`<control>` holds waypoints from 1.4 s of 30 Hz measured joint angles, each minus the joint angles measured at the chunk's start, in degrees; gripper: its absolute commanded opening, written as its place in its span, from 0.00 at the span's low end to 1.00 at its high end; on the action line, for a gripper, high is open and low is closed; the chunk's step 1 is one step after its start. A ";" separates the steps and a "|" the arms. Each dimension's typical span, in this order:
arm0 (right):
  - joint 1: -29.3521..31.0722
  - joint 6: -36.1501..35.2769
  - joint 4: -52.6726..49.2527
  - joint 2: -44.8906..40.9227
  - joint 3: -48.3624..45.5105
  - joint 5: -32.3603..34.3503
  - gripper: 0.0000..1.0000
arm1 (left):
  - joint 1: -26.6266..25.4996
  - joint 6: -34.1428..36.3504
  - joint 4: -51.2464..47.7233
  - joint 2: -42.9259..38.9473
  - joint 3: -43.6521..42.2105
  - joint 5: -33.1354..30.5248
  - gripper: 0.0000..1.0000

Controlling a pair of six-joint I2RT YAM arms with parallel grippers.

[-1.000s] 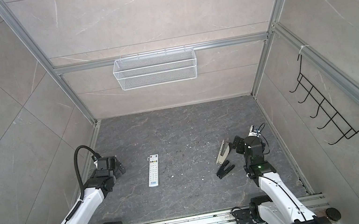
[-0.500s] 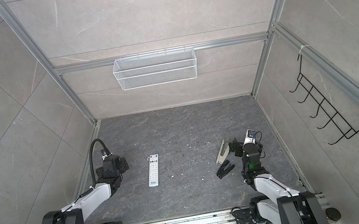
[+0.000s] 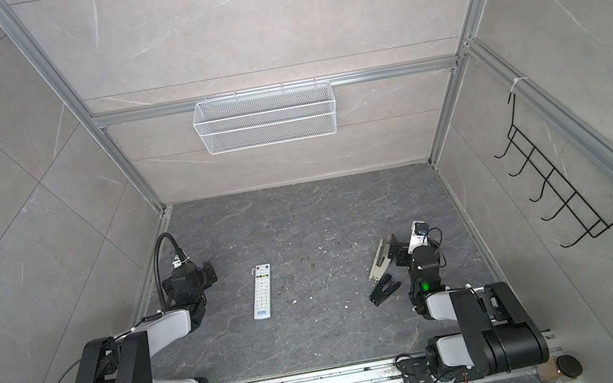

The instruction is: Load the batteries into the remote control

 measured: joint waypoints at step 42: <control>5.05 -4.52 -4.96 8.13 8.59 2.27 0.99 | 2.97 2.32 12.33 4.28 -5.86 13.42 1.00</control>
